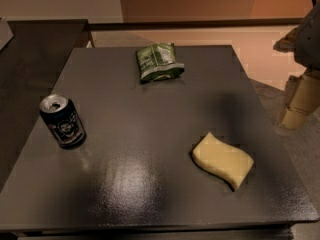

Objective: Pick green jalapeno chip bag

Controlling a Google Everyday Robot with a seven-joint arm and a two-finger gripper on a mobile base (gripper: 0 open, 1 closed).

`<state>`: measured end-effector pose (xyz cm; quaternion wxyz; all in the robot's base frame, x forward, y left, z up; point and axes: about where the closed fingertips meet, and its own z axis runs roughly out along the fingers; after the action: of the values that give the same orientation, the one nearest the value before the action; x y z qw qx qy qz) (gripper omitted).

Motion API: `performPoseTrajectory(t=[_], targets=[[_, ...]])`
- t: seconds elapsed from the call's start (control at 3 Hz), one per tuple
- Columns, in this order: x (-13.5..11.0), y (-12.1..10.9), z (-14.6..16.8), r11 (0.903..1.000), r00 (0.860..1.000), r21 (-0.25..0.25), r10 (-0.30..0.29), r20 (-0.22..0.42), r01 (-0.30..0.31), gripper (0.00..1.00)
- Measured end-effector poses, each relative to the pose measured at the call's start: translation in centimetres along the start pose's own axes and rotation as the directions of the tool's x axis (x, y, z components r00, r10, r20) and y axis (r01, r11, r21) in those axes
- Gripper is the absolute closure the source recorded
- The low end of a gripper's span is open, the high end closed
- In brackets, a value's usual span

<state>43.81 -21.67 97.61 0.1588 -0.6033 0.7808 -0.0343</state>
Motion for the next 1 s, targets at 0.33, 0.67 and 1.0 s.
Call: performPoseTrajectory(t=[0.33, 0.67, 1.0], targets=[[-0.1, -0.1, -0.1, 1.0000, 1.000, 0.003, -0.003, 0.004, 0.003, 0.00], [-0.6, -0.4, -0.5, 0.9998, 0.999, 0.010, 0.017, 0.031, -0.018, 0.00], [-1.9, -1.9, -0.2, 0.9969, 0.993, 0.015, 0.075, 0.089, -0.077, 0.00]])
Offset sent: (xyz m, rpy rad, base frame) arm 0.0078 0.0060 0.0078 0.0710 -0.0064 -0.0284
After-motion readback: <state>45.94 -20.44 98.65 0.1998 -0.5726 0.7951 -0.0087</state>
